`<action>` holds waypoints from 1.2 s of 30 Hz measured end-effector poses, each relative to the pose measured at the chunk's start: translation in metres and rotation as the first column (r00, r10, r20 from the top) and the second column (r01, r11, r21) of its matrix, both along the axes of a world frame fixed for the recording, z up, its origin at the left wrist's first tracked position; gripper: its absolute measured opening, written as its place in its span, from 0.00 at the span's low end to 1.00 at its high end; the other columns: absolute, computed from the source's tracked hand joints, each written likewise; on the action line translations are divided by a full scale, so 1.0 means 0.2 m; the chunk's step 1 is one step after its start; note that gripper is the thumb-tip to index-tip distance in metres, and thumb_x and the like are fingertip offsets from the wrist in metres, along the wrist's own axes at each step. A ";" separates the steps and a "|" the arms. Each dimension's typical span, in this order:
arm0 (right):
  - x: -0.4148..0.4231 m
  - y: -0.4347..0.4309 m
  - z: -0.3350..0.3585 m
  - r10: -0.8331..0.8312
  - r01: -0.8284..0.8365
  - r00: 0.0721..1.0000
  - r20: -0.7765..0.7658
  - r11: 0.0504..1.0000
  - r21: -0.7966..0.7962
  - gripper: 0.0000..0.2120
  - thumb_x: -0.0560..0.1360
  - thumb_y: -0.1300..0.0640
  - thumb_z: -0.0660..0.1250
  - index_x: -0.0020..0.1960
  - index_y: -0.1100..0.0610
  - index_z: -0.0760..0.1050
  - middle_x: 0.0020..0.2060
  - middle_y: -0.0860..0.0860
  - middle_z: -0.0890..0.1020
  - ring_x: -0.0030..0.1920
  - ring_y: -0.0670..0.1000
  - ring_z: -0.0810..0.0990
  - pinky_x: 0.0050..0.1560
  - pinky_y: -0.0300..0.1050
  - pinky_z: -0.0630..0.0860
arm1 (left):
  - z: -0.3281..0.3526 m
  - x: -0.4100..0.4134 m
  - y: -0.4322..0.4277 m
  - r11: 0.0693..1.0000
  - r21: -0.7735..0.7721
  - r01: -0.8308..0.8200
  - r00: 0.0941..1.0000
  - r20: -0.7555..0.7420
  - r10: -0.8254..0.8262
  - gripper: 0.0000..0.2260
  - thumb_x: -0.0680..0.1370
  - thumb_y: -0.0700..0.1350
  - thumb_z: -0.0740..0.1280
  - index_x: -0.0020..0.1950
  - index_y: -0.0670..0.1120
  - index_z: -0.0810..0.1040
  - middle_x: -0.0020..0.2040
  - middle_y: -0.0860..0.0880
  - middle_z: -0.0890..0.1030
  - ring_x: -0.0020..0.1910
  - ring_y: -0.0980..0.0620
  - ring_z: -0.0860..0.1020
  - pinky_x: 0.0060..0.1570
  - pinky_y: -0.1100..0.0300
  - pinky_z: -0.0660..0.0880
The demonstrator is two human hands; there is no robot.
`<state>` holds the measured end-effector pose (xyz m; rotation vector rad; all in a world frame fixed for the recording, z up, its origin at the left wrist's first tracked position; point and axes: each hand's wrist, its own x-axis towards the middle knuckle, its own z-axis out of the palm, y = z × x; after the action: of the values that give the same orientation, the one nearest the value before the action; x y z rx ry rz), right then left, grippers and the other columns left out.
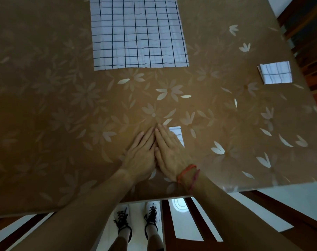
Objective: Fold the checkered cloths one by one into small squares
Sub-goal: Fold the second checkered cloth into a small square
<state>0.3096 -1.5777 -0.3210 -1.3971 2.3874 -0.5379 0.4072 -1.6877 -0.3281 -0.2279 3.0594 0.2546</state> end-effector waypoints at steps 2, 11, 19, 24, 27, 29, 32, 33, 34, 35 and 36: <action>0.00 0.02 0.02 0.017 -0.016 0.999 -0.031 0.999 0.027 0.28 0.80 0.49 0.43 0.78 0.60 0.50 0.78 0.54 0.52 0.78 0.49 0.47 0.77 0.50 0.49 | -0.01 0.01 -0.01 1.000 -0.017 0.012 1.000 0.026 -0.011 0.24 0.80 0.46 0.52 0.74 0.38 0.65 0.76 0.39 0.61 0.77 0.44 0.54 0.73 0.44 0.57; -0.18 0.16 0.00 0.111 -0.046 0.965 -0.239 0.964 0.262 0.29 0.81 0.45 0.42 0.78 0.60 0.50 0.77 0.54 0.52 0.77 0.51 0.48 0.76 0.56 0.52 | 0.00 -0.01 -0.01 0.999 -0.033 -0.042 0.999 0.019 0.043 0.26 0.82 0.50 0.48 0.77 0.39 0.56 0.78 0.42 0.54 0.77 0.47 0.51 0.74 0.48 0.55; -0.19 0.18 0.01 0.159 -0.048 0.943 -0.292 0.934 0.354 0.31 0.81 0.44 0.40 0.77 0.62 0.51 0.77 0.56 0.52 0.77 0.54 0.50 0.74 0.58 0.55 | 0.02 0.06 0.03 0.999 -0.029 -0.036 0.998 0.046 0.037 0.27 0.82 0.51 0.48 0.76 0.37 0.58 0.77 0.39 0.58 0.77 0.43 0.54 0.73 0.46 0.57; -0.18 0.22 0.06 0.229 -0.080 0.918 -0.325 0.908 0.412 0.34 0.80 0.41 0.38 0.76 0.63 0.54 0.76 0.59 0.56 0.77 0.57 0.53 0.74 0.59 0.52 | 0.05 0.10 0.05 0.997 -0.056 -0.052 0.995 0.088 0.056 0.27 0.82 0.52 0.48 0.76 0.38 0.59 0.77 0.39 0.58 0.77 0.43 0.54 0.73 0.46 0.57; -0.15 0.31 0.08 0.254 -0.099 0.909 -0.330 0.901 0.421 0.32 0.80 0.43 0.45 0.75 0.63 0.59 0.75 0.59 0.61 0.76 0.57 0.57 0.72 0.59 0.54 | 0.06 0.09 0.05 0.997 -0.064 -0.050 0.993 0.108 0.057 0.27 0.81 0.53 0.49 0.75 0.38 0.61 0.76 0.39 0.60 0.76 0.43 0.57 0.73 0.46 0.58; -0.13 0.33 0.08 0.247 -0.099 0.921 -0.302 0.897 0.432 0.31 0.80 0.44 0.46 0.75 0.63 0.59 0.75 0.58 0.60 0.76 0.57 0.57 0.71 0.59 0.54 | 0.07 0.09 0.05 0.998 -0.044 -0.050 0.992 0.118 0.055 0.27 0.81 0.53 0.50 0.75 0.38 0.62 0.76 0.39 0.61 0.76 0.42 0.57 0.73 0.47 0.58; -0.13 0.32 0.10 0.223 -0.117 0.949 -0.223 0.906 0.408 0.32 0.80 0.43 0.43 0.76 0.62 0.56 0.76 0.57 0.57 0.77 0.56 0.54 0.73 0.57 0.52 | 0.10 0.08 0.05 0.997 0.032 -0.066 0.988 0.145 0.060 0.27 0.81 0.52 0.51 0.76 0.38 0.61 0.76 0.40 0.60 0.76 0.44 0.56 0.73 0.47 0.57; -0.14 0.32 0.11 0.200 -0.124 0.965 -0.168 0.917 0.378 0.33 0.79 0.41 0.40 0.77 0.60 0.54 0.77 0.55 0.54 0.77 0.54 0.50 0.75 0.55 0.50 | 0.10 0.08 0.05 0.992 0.092 -0.086 0.989 0.129 0.074 0.26 0.81 0.51 0.51 0.76 0.39 0.59 0.77 0.41 0.58 0.77 0.46 0.54 0.74 0.48 0.56; -0.16 0.31 0.12 0.159 -0.118 0.983 -0.091 0.930 0.349 0.34 0.78 0.39 0.38 0.78 0.58 0.52 0.77 0.53 0.51 0.77 0.51 0.47 0.76 0.54 0.48 | 0.12 0.07 0.05 0.976 0.182 -0.120 0.990 0.100 0.103 0.26 0.82 0.50 0.52 0.77 0.40 0.57 0.78 0.44 0.56 0.77 0.48 0.51 0.75 0.51 0.53; -0.17 0.31 0.14 0.101 -0.095 0.995 -0.005 0.947 0.306 0.34 0.78 0.39 0.37 0.78 0.57 0.51 0.78 0.51 0.50 0.77 0.50 0.46 0.77 0.53 0.49 | 0.14 0.05 0.04 0.938 0.305 -0.163 0.986 0.076 0.147 0.25 0.82 0.49 0.54 0.77 0.42 0.56 0.78 0.47 0.55 0.77 0.52 0.50 0.75 0.56 0.49; -0.17 0.29 0.15 0.031 -0.049 0.997 0.076 0.964 0.261 0.32 0.79 0.40 0.40 0.78 0.56 0.53 0.77 0.50 0.52 0.77 0.49 0.48 0.77 0.52 0.50 | 0.18 0.04 0.04 0.874 0.436 -0.214 0.976 0.053 0.212 0.23 0.83 0.47 0.55 0.77 0.43 0.58 0.77 0.50 0.58 0.76 0.57 0.52 0.74 0.63 0.48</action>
<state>0.2750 -1.5191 -0.2902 -1.2836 2.2707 -0.2438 0.4150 -1.6788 -0.2920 -0.5330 2.8643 0.9419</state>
